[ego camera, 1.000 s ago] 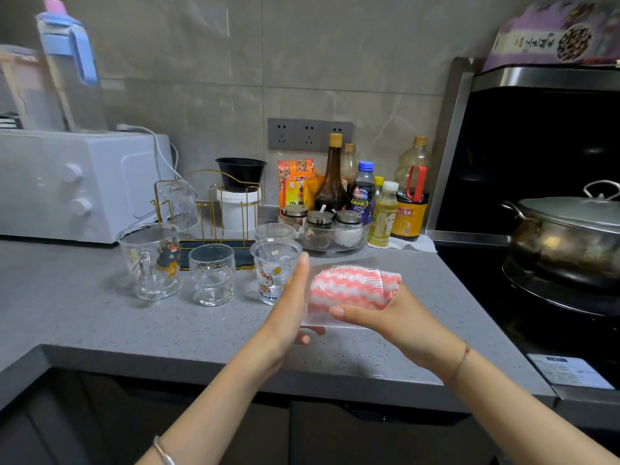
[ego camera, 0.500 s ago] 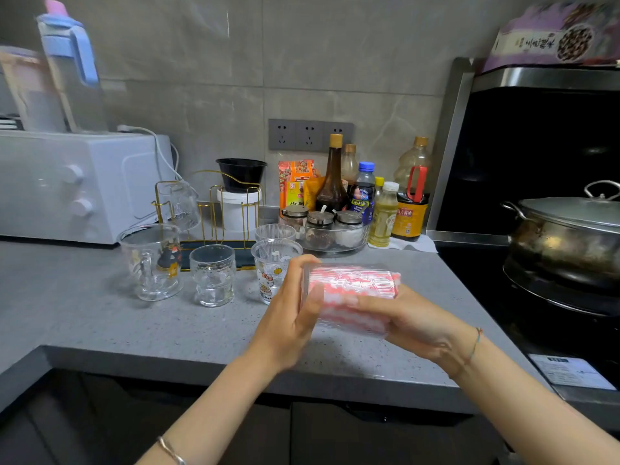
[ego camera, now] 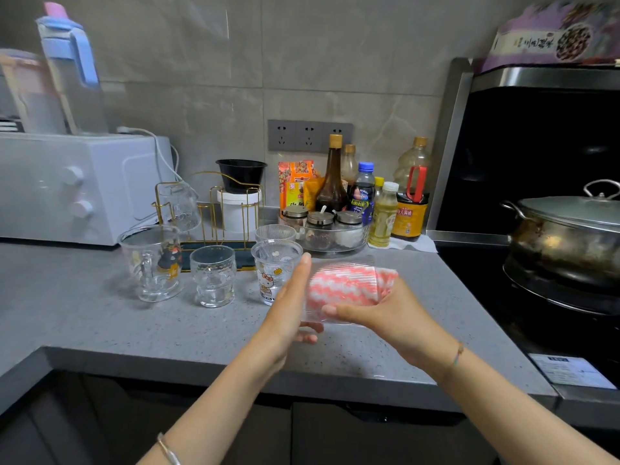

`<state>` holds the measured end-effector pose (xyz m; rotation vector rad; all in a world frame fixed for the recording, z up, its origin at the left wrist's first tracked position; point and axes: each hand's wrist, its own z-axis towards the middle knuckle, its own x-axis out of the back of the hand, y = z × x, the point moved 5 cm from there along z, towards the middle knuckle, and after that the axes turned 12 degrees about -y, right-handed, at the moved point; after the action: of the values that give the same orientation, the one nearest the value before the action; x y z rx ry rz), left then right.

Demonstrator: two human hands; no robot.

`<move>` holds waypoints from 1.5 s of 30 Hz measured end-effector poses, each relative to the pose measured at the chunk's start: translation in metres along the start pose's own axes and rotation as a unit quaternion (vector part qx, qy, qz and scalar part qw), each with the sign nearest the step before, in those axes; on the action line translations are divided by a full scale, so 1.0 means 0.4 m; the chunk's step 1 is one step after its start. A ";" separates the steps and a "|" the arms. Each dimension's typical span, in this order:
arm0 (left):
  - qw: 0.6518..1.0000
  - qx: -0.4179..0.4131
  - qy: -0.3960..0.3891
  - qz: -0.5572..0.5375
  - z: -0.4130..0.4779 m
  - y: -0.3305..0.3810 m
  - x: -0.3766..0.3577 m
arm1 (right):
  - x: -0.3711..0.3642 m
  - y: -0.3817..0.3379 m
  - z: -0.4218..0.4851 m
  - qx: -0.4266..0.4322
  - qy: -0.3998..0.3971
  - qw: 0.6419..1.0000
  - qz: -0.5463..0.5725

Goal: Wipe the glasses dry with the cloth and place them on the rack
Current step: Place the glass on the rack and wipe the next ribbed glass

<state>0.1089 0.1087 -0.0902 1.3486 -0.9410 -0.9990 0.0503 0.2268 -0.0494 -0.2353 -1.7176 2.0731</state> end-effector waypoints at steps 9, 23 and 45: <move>0.964 -0.177 0.005 0.199 -0.022 0.038 0.004 | 0.000 0.005 -0.002 -0.035 -0.083 0.987 0.135; 0.996 -0.039 -0.028 0.071 -0.025 0.024 -0.008 | 0.002 -0.020 -0.011 -0.013 -0.108 0.994 -0.032; 0.936 -0.216 0.004 0.277 -0.028 0.047 0.014 | 0.004 -0.021 0.001 -0.036 -0.130 0.982 0.131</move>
<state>0.1220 0.1064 -0.0718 0.6600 -0.9536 -0.7022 0.0505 0.2282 -0.0410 -0.2311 -2.0117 2.3184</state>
